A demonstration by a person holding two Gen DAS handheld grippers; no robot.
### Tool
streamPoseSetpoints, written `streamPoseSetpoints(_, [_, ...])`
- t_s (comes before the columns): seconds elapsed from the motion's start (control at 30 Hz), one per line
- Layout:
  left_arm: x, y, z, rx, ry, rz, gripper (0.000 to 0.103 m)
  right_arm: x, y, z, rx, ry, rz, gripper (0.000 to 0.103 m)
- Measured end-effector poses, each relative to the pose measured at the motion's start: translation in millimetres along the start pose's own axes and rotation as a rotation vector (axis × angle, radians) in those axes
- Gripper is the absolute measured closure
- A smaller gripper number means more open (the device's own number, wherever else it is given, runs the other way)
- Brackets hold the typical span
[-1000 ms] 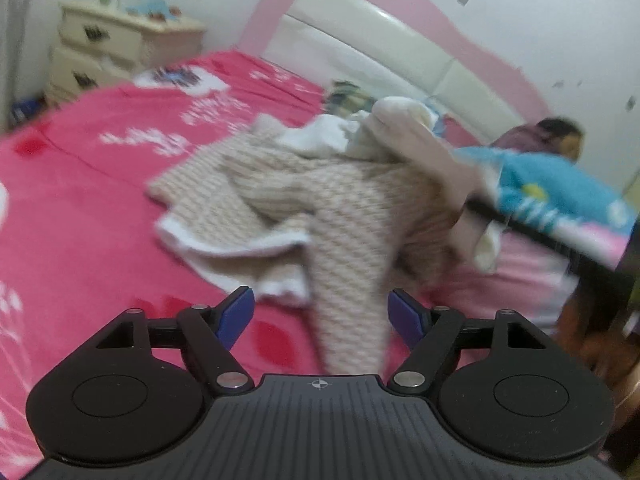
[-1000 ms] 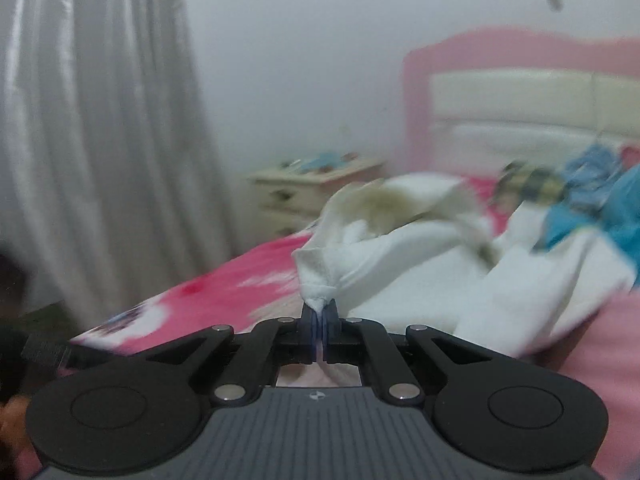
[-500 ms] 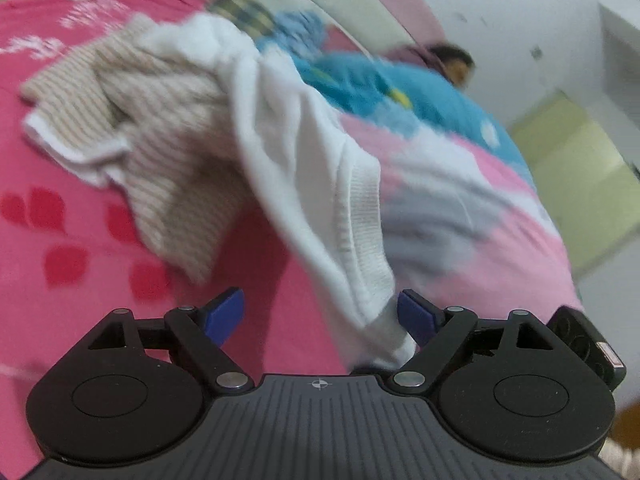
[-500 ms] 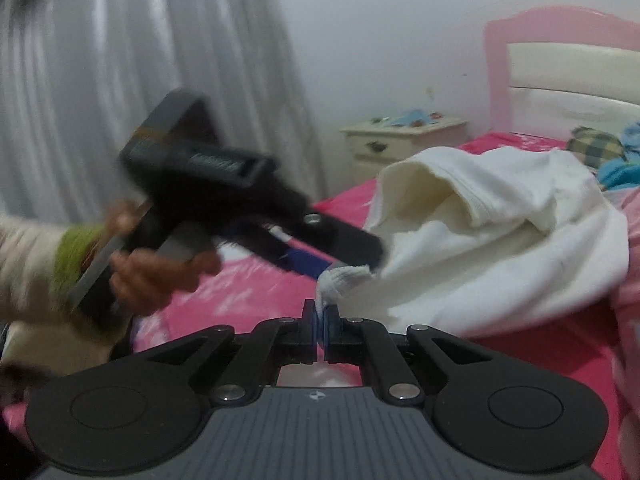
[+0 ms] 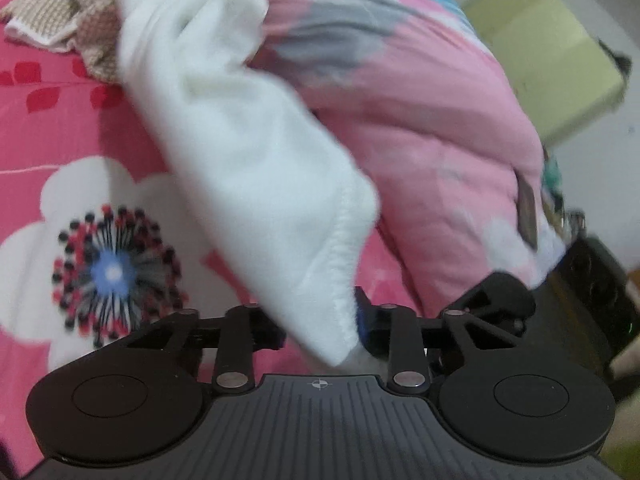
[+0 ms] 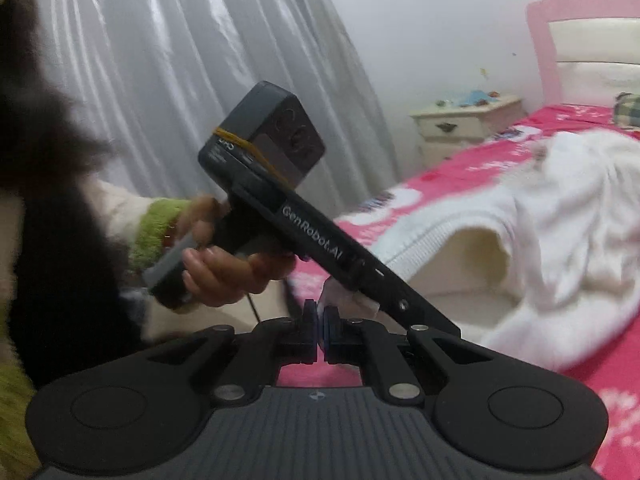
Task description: Fold clothes
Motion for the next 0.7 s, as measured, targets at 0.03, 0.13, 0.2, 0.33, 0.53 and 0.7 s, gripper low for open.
streamPoseSetpoints(0.03, [-9.0,8.6,3.7,0.02,-0.012,0.006,0.08,-3.6,-9.3,1.0,0.0,0.006,-0.021,0.098])
streamPoseSetpoints(0.13, [-31.3,28.2,11.0,0.065,-0.041,0.009,0.08,-11.0,-28.3,-3.1,-0.002,0.013,-0.073,0.098])
streamPoseSetpoints(0.2, [-37.6,30.1,14.3,0.084,-0.04,-0.011,0.08,-8.4,-29.2,-2.5,-0.003,0.014,-0.079,0.098])
streamPoseSetpoints(0.33, [-28.4,14.8,22.5,0.118,-0.028,-0.124,0.08,18.2,-17.0,4.1,0.025,0.006,0.011,0.096])
streamPoseSetpoints(0.53, [15.9,-39.2,31.2,0.086,-0.077,-0.358,0.08,49.2,4.0,33.7,-0.075,-0.011,0.294,0.054])
streamPoseSetpoints(0.7, [27.6,-56.9,36.6,0.088,-0.106,-0.413,0.077,45.6,25.6,39.8,0.003,-0.001,0.337,0.044])
Point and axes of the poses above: each gripper's, at about its wrist camera, not at the fingertips, and x roughly the way its jaws point, y to its right, z to its underside, the point moved 4 cm from there along x, roughly the way its jaws point, and after that the axes turned 13 degrees about x, right-handed, at the moved point
